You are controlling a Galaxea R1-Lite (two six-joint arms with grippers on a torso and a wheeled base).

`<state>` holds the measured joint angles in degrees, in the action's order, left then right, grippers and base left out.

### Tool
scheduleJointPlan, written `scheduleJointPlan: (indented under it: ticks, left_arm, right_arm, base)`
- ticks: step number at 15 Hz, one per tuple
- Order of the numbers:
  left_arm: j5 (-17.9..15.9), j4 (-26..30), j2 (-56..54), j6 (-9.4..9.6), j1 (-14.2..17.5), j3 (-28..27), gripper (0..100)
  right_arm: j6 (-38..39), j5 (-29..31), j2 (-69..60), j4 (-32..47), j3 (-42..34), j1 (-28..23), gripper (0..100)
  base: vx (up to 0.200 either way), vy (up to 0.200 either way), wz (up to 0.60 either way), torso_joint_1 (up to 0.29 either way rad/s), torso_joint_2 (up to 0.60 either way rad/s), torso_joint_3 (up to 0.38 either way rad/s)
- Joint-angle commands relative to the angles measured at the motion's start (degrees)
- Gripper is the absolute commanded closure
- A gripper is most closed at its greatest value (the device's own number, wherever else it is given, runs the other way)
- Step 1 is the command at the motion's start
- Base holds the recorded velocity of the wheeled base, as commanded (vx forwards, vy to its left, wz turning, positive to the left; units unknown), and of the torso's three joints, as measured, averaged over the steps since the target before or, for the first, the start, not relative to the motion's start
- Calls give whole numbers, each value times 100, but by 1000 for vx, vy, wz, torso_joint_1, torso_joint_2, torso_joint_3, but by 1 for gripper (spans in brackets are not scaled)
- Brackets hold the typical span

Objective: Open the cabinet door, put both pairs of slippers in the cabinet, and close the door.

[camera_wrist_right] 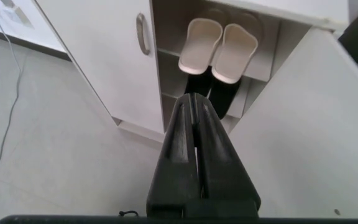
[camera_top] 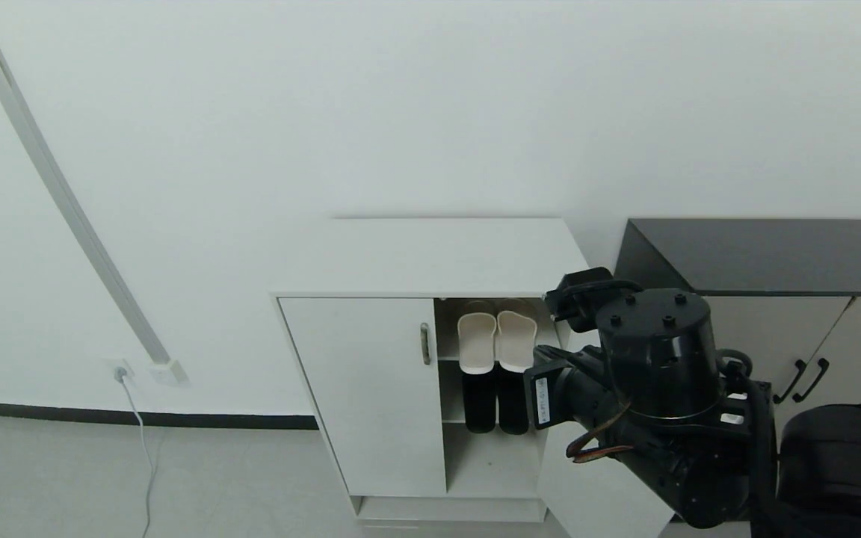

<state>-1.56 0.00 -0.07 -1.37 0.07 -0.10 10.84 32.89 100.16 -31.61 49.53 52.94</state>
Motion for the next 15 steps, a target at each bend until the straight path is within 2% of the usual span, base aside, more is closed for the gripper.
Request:
scheduleJointPlan:
  ticks: [1,7,13,15]
  left_arm:
    - [-2,0,7,-4,1,1,100]
    - [-2,0,7,-4,1,1,100]
    - [-2,0,7,-4,1,1,100]
    - [7,0,7,-4,1,1,100]
  right_arm:
    - [-3,-2,-14,-3,-14,-39,100]
    - [-64,-2,-14,6,-84,-39,100]
    - [-64,-11,-5,-3,-84,-39,100]
    - [-64,-19,-5,-3,-84,-56,100]
  base:
    - [0,0,0,246,-544,-300]
    - [0,0,0,31,-72,-37]
    - [0,0,-600,4,0,-2]
    - [0,0,0,0,0,0]
